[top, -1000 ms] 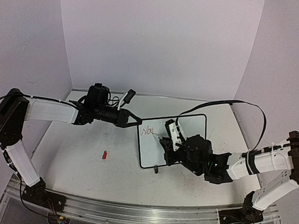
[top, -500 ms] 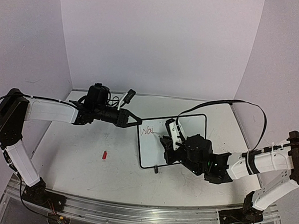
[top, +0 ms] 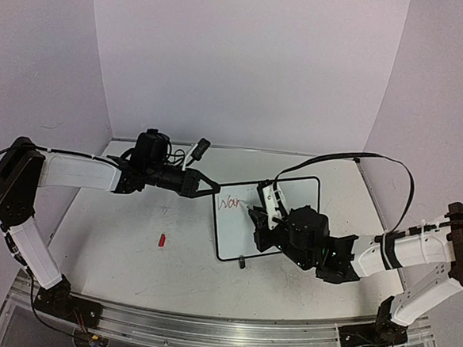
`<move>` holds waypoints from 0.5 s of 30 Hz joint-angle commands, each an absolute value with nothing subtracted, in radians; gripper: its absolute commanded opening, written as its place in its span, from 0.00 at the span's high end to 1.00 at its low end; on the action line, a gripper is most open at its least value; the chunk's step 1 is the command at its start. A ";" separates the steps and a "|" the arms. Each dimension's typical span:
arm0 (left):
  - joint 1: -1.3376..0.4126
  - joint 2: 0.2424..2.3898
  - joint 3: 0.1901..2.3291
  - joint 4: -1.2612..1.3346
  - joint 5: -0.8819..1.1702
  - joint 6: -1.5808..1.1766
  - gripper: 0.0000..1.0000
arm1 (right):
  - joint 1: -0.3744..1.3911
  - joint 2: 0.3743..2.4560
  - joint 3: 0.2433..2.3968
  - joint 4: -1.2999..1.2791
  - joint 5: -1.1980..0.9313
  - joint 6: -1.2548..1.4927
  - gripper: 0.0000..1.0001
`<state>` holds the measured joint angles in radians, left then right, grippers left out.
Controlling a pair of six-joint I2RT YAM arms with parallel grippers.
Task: Write a sentence on the whiteboard
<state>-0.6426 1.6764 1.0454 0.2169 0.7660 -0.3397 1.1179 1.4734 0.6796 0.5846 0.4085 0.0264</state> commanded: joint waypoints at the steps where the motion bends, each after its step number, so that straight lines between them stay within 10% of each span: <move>1: -0.642 1.628 1.060 0.242 0.796 -0.342 0.91 | 1.110 1.479 0.712 0.612 0.463 0.029 1.00; 15: -0.642 1.629 1.060 0.242 0.794 -0.341 0.91 | 1.110 1.397 0.639 0.651 0.391 0.021 1.00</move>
